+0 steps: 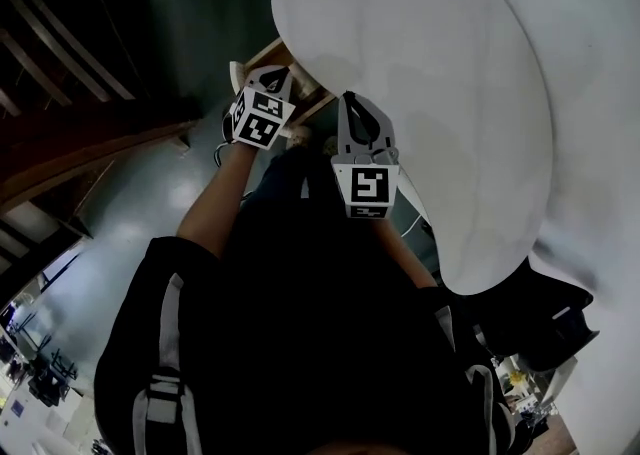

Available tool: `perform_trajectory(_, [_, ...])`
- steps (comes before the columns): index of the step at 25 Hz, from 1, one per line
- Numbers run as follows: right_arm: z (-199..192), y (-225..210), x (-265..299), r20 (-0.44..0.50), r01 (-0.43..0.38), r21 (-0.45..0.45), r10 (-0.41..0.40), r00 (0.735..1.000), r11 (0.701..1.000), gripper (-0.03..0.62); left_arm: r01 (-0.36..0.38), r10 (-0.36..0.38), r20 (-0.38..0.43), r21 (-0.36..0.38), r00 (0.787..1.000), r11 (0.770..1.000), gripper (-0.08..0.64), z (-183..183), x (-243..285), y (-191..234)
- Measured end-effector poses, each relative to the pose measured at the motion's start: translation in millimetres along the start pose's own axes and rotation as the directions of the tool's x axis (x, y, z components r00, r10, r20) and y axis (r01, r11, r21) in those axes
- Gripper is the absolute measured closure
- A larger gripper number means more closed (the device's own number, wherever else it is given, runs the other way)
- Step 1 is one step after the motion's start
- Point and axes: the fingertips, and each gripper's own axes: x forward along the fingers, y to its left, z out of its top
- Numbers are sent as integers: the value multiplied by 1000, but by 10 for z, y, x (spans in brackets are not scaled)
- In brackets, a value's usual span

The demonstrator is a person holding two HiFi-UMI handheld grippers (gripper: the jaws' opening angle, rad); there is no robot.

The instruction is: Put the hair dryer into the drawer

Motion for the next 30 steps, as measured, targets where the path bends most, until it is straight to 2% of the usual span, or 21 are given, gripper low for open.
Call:
perform_trajectory(3, [176,-18,-87,32,2,-17,-2,999,1000,568,-27,30,117,-28,993,999,552,263,-321,-52])
perform_trajectory(6, [437,-55,-224,97,16,-22,-14,995,1000,569,-38,51,247,-56,968,998,552,588,-675,-94])
perform_trajectory(10, [815,-147,-326,174,37,-25,-32,984,999,569,-50,85,408,-95,909,994,553,1055,-1114,-75])
perform_trajectory(16, [1178,-246,-579,245,73,-19,-66,967,997,569,-95,143,578,-113,803,989,552,1539,-1818,-132])
perform_trajectory(19, [1304,-287,-718,278,97,-22,-87,957,995,569,-87,157,636,-140,756,986,553,1689,-2079,-197])
perform_trajectory(23, [1418,-364,-890,317,159,-22,-143,938,987,569,-57,150,687,-156,711,986,552,1829,-2314,-302])
perform_trajectory(27, [1452,-413,-987,326,189,-28,-169,930,982,569,-66,140,715,-131,685,989,552,1925,-2417,-384])
perform_trajectory(30, [1453,-436,-1035,326,195,-30,-175,929,980,569,-56,131,721,-127,680,990,552,1947,-2423,-431])
